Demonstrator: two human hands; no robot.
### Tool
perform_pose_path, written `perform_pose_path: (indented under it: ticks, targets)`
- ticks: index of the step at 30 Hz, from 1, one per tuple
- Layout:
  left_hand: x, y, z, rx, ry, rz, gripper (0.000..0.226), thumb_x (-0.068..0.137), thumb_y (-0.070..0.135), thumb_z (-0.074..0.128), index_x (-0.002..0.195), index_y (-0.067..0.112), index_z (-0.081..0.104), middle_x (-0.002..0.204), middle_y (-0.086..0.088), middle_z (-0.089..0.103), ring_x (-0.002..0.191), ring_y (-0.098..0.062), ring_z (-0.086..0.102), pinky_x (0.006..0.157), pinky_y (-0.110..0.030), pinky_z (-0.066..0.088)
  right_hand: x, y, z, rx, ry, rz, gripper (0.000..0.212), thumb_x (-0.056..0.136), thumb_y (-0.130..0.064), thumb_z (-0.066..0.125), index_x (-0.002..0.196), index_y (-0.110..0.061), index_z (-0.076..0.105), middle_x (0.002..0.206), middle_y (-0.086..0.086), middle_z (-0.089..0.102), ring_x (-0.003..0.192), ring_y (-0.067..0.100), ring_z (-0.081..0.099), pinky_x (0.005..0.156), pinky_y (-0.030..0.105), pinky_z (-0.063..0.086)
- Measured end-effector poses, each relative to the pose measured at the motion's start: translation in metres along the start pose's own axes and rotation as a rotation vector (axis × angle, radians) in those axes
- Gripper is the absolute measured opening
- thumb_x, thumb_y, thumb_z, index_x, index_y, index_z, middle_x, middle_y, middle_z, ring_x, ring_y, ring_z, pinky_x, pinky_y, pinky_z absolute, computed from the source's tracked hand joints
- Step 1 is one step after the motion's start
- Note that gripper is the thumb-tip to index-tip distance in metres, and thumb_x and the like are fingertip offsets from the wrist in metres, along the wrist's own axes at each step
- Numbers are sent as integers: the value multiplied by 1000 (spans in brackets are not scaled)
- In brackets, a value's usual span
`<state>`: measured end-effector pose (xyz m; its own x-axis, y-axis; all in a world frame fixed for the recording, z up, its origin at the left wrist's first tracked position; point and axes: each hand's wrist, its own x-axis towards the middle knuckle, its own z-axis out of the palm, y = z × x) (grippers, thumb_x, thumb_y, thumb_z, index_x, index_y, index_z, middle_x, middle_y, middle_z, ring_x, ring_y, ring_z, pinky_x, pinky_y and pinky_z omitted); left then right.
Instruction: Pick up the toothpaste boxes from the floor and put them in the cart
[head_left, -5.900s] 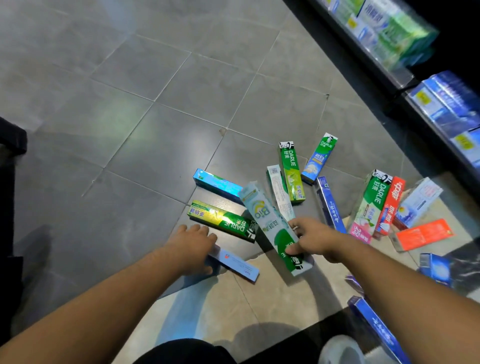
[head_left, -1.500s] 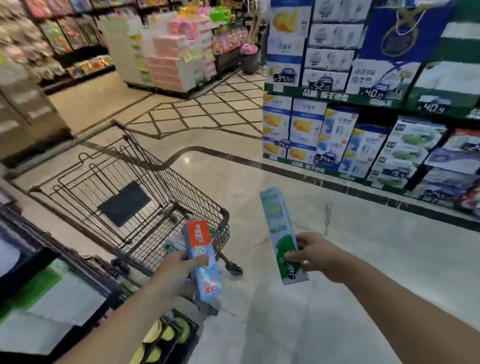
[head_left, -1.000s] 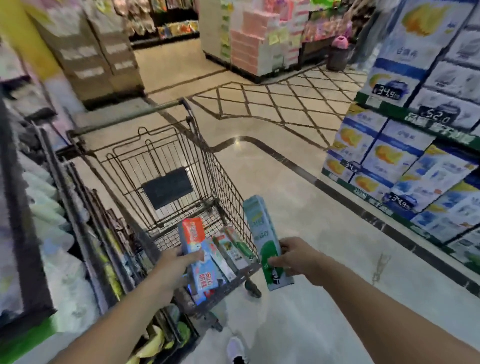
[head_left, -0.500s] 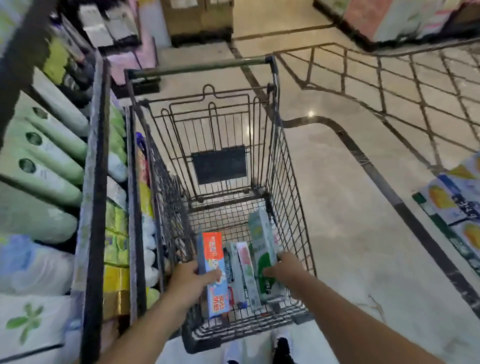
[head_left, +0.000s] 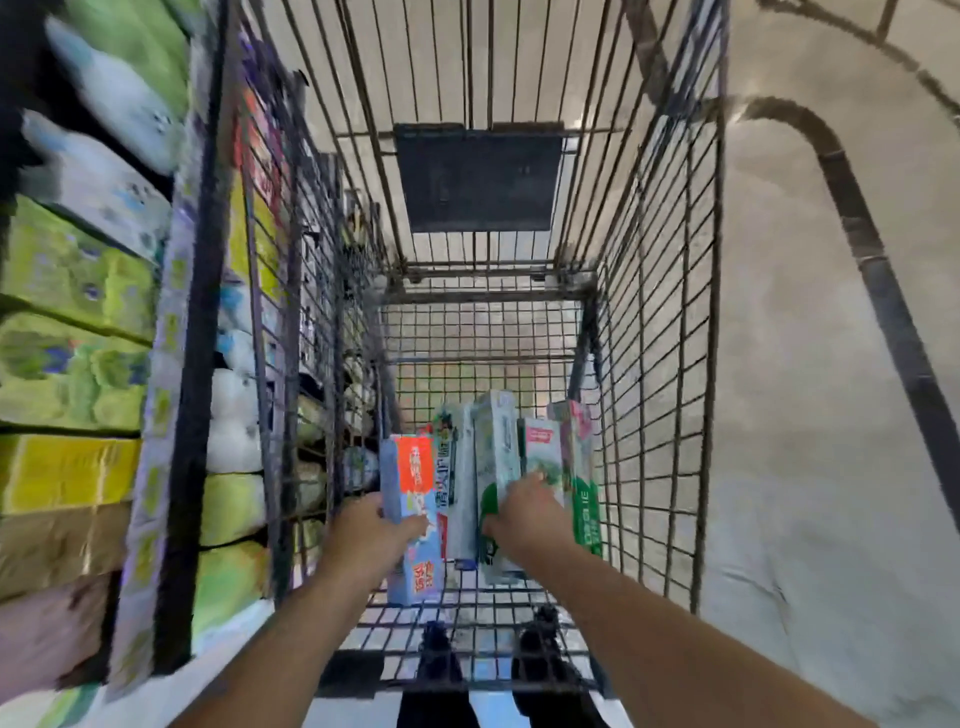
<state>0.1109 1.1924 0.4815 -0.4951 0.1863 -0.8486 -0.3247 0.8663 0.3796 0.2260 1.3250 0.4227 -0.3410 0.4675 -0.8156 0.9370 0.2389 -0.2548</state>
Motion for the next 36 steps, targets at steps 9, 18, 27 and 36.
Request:
perform_pose_path:
  ticks: [9,18,27,36]
  targets:
    - [45,-4,6,527,252,69,27,91,25,71,77,11,52,66,1,50,62,-23,53,49,-27,37,-2,5,-3,-85,5,-70,85,83,-41,76,143,-14,21,93,5,68,83,26,68,78,44,60]
    - [78,-14,18,683,166,34,35,91,39,69,80,8,59,68,-5,57,57,-19,53,51,-27,42,-5,9,-9,-191,-47,-146,81,84,-51,71,136,-12,22,86,5,64,78,26,66,73,41,59]
    - [39,7,-15,597,110,32,35,95,40,63,83,8,59,72,-8,56,64,-24,53,53,-29,35,-26,5,-66,-189,40,-252,68,92,-55,58,138,-13,32,106,8,64,88,27,65,76,40,56]
    - [-110,95,-69,283,-15,308,51,96,54,55,131,18,54,126,2,55,108,-16,58,92,-31,44,-125,-27,-172,-46,69,-455,68,90,-60,58,139,-17,44,115,7,70,93,18,68,97,43,52]
